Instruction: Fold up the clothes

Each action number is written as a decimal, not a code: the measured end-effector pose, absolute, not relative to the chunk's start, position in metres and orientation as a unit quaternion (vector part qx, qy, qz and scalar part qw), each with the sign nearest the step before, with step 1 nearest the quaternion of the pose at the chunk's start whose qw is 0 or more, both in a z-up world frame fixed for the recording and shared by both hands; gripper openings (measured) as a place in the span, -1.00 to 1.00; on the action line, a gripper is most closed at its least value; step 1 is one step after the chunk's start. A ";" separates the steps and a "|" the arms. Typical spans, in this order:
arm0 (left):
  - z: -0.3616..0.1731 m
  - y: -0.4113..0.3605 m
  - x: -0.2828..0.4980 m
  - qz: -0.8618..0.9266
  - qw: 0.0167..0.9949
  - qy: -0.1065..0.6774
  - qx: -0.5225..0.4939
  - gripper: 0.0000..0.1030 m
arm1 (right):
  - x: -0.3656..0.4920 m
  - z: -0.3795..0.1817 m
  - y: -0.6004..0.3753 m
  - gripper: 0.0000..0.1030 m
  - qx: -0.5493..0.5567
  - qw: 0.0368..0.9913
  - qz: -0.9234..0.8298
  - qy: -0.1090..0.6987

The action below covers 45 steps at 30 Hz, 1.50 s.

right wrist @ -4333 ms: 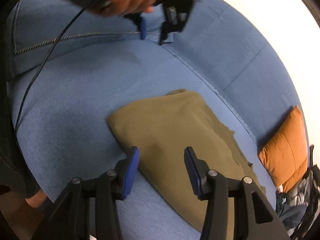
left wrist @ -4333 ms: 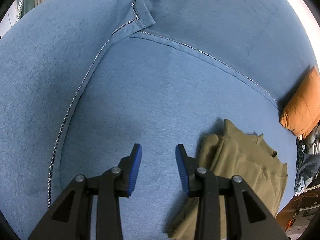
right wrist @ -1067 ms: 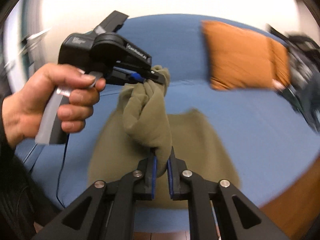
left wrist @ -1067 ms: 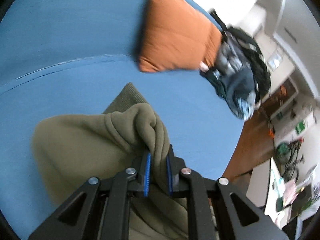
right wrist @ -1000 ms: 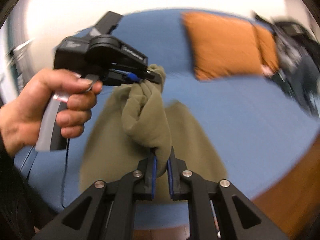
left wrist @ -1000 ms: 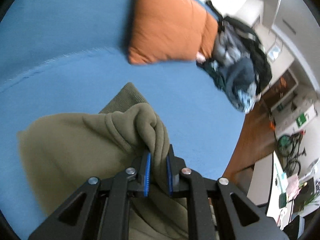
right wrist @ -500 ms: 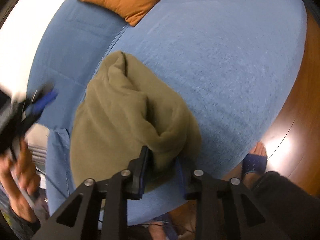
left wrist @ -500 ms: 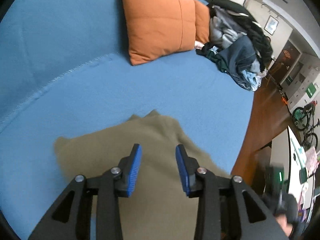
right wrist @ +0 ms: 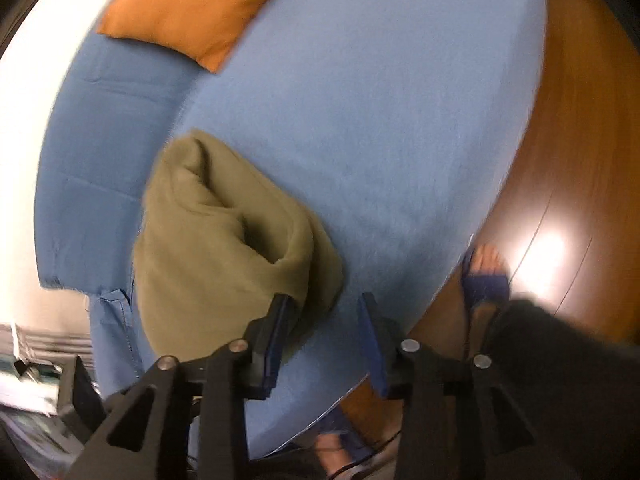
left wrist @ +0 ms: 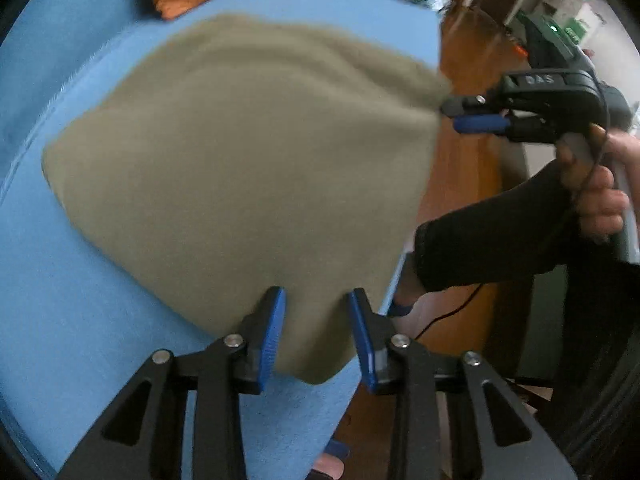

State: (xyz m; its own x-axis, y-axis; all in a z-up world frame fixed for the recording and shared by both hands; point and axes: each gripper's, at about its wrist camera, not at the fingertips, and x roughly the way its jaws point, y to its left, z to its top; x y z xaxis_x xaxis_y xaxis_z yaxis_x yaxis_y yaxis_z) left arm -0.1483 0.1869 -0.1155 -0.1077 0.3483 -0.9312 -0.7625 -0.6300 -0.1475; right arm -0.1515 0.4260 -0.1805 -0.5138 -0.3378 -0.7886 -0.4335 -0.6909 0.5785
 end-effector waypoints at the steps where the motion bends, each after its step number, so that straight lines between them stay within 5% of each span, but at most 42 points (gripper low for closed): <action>1: -0.108 0.185 -0.151 0.720 0.396 0.179 -0.542 -0.37 | -0.166 -0.169 0.424 -0.31 -0.481 0.027 0.792 0.375; 7: -0.078 0.173 -0.180 0.745 0.398 0.118 -0.522 -0.37 | -0.263 -0.113 0.401 -0.09 -0.451 -0.079 0.847 0.269; 18: -0.082 0.149 -0.220 0.771 0.347 0.021 -0.534 -0.37 | -0.405 -0.191 0.358 -0.09 -0.528 -0.186 0.783 0.270; 20: -0.084 0.145 -0.225 0.775 0.339 0.009 -0.534 -0.37 | -0.407 -0.185 0.360 -0.90 -0.506 -0.182 0.800 0.266; 26: -0.083 0.133 -0.222 0.789 0.314 -0.032 -0.526 -0.40 | -0.412 -0.201 0.370 -0.88 -0.526 -0.106 0.808 0.244; 32: -0.082 0.144 -0.209 0.778 0.349 -0.009 -0.523 -0.40 | -0.392 -0.171 0.364 -0.79 -0.508 -0.104 0.833 0.192; 37: -0.080 0.150 -0.192 0.762 0.379 0.034 -0.524 -0.39 | -0.326 -0.124 0.363 -0.72 -0.468 -0.201 0.841 0.182; 43: -0.092 0.166 -0.166 0.739 0.394 0.123 -0.532 -0.39 | -0.276 -0.182 0.327 -0.68 -0.570 -0.195 0.797 0.037; 44: -0.098 0.174 -0.155 0.745 0.387 0.168 -0.517 -0.40 | -0.272 -0.184 0.326 -0.49 -0.572 -0.191 0.797 0.034; 45: -0.105 0.182 -0.143 0.748 0.379 0.213 -0.501 -0.39 | -0.268 -0.185 0.326 0.02 -0.574 -0.186 0.797 0.031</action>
